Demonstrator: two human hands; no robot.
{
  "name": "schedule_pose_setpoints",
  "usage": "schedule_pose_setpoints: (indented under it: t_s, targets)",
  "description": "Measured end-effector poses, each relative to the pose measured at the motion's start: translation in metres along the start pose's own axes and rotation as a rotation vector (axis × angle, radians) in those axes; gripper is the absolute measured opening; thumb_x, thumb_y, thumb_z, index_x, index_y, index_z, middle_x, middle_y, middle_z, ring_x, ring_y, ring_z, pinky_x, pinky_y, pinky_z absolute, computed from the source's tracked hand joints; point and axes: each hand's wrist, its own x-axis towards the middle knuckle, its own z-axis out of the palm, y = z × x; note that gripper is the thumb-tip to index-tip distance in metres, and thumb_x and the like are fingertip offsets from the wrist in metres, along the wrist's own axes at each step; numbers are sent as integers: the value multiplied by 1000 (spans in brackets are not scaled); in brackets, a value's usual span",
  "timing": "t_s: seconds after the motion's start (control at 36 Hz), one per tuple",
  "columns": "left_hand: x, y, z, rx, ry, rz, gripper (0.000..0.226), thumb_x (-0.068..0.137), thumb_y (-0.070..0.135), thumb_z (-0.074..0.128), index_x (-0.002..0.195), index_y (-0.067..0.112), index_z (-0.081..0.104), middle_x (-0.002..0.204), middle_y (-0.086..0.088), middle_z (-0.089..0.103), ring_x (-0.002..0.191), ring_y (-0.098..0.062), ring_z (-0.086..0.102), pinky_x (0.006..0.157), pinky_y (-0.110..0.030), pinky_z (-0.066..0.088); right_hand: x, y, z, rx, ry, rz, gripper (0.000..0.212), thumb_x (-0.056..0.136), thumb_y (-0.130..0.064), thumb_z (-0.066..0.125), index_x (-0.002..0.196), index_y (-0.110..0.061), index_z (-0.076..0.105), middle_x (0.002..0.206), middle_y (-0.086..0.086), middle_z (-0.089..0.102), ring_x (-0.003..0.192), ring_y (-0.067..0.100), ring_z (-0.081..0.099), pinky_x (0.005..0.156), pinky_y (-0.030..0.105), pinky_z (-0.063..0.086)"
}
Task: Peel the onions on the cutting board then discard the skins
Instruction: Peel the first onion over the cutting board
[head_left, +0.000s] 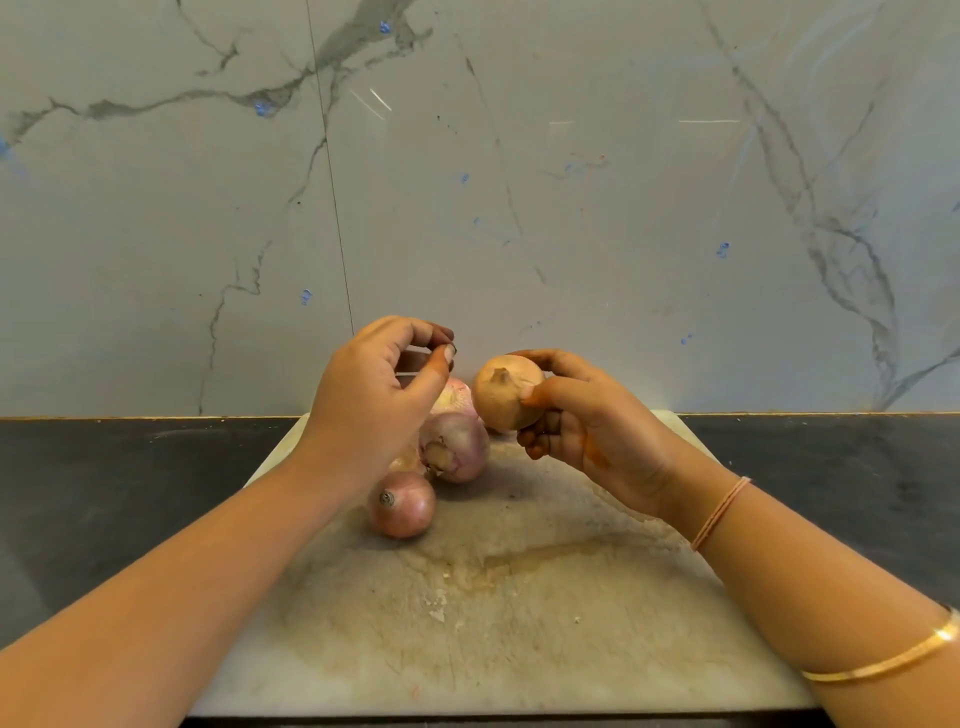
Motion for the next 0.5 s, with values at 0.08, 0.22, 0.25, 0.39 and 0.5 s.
schedule_pose_setpoints:
  t_s: [0.08,0.22,0.25,0.39,0.5]
  targets:
    - [-1,2,-1,9,-8,14,15,89,16,63,88,31,63,94,13,66,84,-7,67,74,-20,55,-1,0,0,29,-6,7,34,78,-22,56,112,-21,51,97,16,60,64,16,60,60,25,51]
    - [-6,10,2,-131,-184,60,20,75,41,71,92,33,65,99,11,66,91,-2,66,75,-18,55,1,2,-2,45,-39,3,39,75,-23,54,114,-18,48,99,21,63,69,21,66,66,29,55]
    - [-6,9,3,-131,-204,62,25,72,46,70,93,34,65,101,12,65,93,-3,65,77,-20,56,1,2,-1,38,-41,4,37,77,-22,55,113,-19,49,99,20,63,69,21,65,66,28,55]
    - [-3,9,4,-138,-162,13,9,80,18,71,81,27,69,103,12,65,91,-3,64,81,-20,52,1,2,-2,-5,-31,9,20,97,-9,44,111,-21,51,101,18,59,68,19,59,65,27,49]
    - [-3,11,4,-130,-185,-23,16,86,10,65,84,26,67,101,16,65,88,2,62,77,-13,50,1,1,0,14,-17,-10,27,84,-19,54,111,-19,56,99,15,60,63,14,58,61,26,47]
